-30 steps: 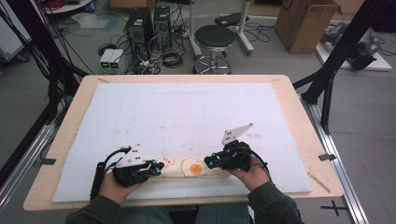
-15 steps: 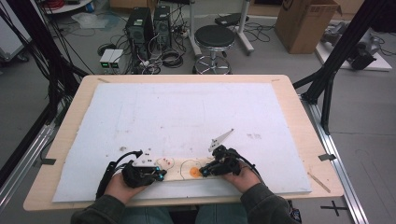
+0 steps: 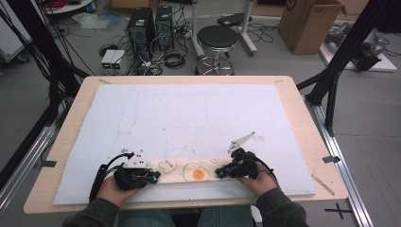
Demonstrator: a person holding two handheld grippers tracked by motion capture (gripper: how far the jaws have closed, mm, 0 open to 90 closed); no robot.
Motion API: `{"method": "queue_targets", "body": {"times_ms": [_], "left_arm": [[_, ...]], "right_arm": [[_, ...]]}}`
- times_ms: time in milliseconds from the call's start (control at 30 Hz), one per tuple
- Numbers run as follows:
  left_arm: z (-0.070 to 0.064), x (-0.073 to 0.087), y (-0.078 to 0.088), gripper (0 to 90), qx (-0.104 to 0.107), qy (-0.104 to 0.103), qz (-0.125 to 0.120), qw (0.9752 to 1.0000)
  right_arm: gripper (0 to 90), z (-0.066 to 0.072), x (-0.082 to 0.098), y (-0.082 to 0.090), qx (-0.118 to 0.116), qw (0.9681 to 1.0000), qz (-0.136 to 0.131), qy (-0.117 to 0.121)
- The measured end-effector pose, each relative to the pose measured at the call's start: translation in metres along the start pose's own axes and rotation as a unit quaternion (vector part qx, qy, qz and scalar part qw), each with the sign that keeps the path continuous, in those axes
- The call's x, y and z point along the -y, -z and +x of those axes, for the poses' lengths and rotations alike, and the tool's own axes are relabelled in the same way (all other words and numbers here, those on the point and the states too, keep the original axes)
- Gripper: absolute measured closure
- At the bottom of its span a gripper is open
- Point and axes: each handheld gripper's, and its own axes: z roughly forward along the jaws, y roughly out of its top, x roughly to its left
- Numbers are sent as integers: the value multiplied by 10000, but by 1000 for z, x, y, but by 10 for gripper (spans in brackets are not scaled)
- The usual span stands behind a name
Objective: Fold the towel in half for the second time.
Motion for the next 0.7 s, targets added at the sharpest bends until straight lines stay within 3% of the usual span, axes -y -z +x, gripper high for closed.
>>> {"method": "queue_targets", "body": {"times_ms": [333, 700], "left_arm": [[10, 17, 18, 833, -65, 224, -83, 9997], [11, 22, 22, 825, -132, 211, -105, 9996]], "right_arm": [[882, -6, 13, 12, 86, 9998, -131, -101], [869, -8, 22, 20, 153, 9993, -316, -94]]}}
